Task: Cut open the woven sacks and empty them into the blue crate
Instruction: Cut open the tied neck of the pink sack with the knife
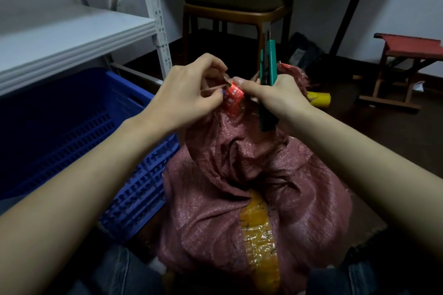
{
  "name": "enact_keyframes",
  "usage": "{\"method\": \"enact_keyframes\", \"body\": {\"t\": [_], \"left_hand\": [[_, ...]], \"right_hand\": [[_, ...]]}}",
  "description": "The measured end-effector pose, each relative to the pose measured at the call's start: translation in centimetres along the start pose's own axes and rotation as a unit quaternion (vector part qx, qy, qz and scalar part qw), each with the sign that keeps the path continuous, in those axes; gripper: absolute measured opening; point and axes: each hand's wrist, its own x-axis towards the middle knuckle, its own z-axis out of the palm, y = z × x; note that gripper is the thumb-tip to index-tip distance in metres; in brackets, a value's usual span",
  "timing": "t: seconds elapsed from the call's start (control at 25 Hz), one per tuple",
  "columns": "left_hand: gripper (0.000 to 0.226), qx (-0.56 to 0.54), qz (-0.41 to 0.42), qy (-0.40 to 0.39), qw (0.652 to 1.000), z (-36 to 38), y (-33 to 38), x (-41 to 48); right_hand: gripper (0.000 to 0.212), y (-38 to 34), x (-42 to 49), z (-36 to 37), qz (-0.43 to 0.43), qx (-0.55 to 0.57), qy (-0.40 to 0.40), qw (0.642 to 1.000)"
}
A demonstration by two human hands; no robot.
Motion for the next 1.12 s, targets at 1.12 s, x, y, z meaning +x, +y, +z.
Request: {"method": "enact_keyframes", "body": {"t": [1.12], "left_hand": [[0.047, 0.114, -0.050, -0.049, 0.991, -1.6, -1.2, 0.4]], "right_hand": [[0.040, -3.5, -1.9, -6.2, -0.336, -0.434, -0.094, 0.830]]}}
